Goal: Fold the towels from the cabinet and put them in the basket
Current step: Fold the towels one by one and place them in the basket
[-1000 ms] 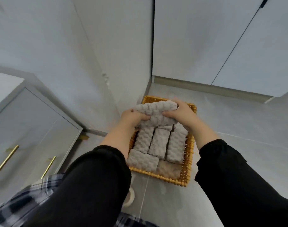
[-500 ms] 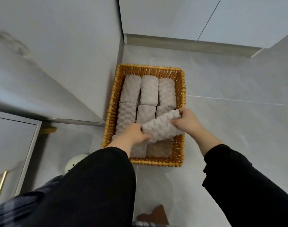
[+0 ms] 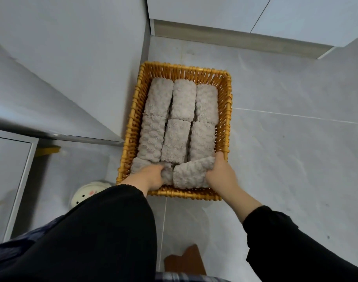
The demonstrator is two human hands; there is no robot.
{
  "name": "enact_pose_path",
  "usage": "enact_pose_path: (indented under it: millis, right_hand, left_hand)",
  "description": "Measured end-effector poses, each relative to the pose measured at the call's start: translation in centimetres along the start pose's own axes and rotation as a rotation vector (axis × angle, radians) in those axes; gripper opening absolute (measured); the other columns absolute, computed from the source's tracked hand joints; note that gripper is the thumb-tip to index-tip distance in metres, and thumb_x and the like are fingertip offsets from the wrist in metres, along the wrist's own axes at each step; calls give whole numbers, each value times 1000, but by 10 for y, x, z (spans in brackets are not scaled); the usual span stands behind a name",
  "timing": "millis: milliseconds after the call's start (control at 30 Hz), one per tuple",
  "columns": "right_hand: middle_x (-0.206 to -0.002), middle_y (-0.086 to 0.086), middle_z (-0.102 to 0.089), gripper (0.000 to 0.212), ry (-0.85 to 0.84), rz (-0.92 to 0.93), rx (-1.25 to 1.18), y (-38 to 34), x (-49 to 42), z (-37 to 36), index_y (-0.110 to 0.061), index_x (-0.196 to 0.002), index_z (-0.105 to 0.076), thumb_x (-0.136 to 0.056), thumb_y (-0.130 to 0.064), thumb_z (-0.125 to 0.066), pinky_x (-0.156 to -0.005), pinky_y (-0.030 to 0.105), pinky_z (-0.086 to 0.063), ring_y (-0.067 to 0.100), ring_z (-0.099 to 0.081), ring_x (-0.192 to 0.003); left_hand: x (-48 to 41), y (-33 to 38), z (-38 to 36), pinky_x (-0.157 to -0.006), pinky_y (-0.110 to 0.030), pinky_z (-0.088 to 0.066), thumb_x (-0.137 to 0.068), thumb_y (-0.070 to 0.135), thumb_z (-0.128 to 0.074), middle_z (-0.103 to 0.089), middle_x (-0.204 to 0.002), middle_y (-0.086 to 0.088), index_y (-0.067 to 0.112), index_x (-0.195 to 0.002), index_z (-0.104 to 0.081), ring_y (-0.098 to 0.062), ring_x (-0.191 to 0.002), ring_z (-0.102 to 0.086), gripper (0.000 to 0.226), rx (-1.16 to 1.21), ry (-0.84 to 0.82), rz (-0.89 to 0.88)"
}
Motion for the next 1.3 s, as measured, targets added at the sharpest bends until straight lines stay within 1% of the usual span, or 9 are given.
enact_pose_path:
  millis: [100, 200, 333, 433, 567, 700, 900, 1067, 1300]
  right_hand:
    - [-99, 7, -54, 37, -39, -69, -66, 5, -5, -21, -9, -118, -35, -84, -2, -46, -63, 33, -44, 24, -55, -83]
    - [-120, 14, -51, 43, -79, -3, 303, -1, -11, -33, -2, -128, -38, -87, -3, -49, -68, 30, -40, 29, -58, -97]
    - [-97, 15, -55, 28, 174, 421, 750, -40, 2, -27, -4, -84, -62, -59, 1, -73, -62, 37, -45, 32, -56, -85]
    - [-80, 10, -54, 32, 142, 539, 821, -50, 8, -31, -10, -70, -59, -46, 2, -76, -54, 33, -41, 29, -56, -71]
    - [-107, 11, -55, 22, -116, 382, 899, -31, -1, -44, -7, -103, -59, -84, 3, -55, -65, 34, -38, 30, -59, -96]
    - [-110, 10, -60, 19, -268, 277, 826, -19, -14, -60, -8, -105, -58, -87, -4, -52, -72, 34, -45, 28, -60, -99]
    - [-116, 11, -51, 24, -51, 451, 908, -34, -9, -53, -7, -113, -56, -89, -10, -48, -85, 35, -41, 29, -48, -110]
    - [-111, 10, -59, 30, -249, 344, 761, -13, -19, -66, -8, -114, -48, -85, -15, -54, -72, 34, -49, 28, -59, -97]
    - [-123, 13, -55, 34, -278, 372, 878, -17, -26, -76, -4, -125, -48, -91, -10, -52, -85, 38, -48, 31, -56, -110]
  left_hand:
    - [3, 3, 1, -107, -36, -38, -94, 21, -48, -42, -145, -8, 28, -146, -36, -28, -129, -44, 54, -35, 9, -35]
    - [6, 10, 6, -104, -35, -40, -92, 17, -51, -41, -136, -6, 26, -136, -50, -26, -124, -45, 45, -101, 73, -65]
    - [9, 30, 7, -90, -28, -40, -89, 13, -52, -38, -108, 0, 20, -123, -58, -23, -115, -45, 35, -82, 154, -128]
    - [6, 43, -3, -100, -32, -39, -84, 8, -53, -43, -115, -1, 21, -122, -59, -22, -120, -40, 41, -79, 120, -178]
    - [-2, 38, -21, -110, -40, -33, -88, 13, -49, -37, -144, -2, 25, -135, -52, -24, -132, -35, 48, -124, 13, -190]
    - [-3, 29, -27, -116, -39, -22, -96, 19, -42, -22, -156, -2, 24, -145, -39, -25, -142, -23, 49, -156, -53, -182]
    - [-2, 27, -31, -118, -39, -19, -99, 23, -38, -16, -158, -3, 22, -148, -31, -26, -144, -18, 49, -181, -84, -181]
    - [-2, 27, -32, -118, -40, -17, -99, 22, -37, -13, -159, -3, 22, -149, -29, -26, -145, -16, 51, -188, -104, -178]
    - [0, 27, -31, -118, -40, -16, -98, 19, -38, -15, -159, -2, 23, -149, -30, -26, -145, -16, 52, -147, -113, -157]
Point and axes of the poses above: each hand's wrist, its own x-axis away from the middle knuckle, its own z-axis out of the back of the hand, y = z × x, the point moved 9 cm from there along -x, towards the middle knuckle
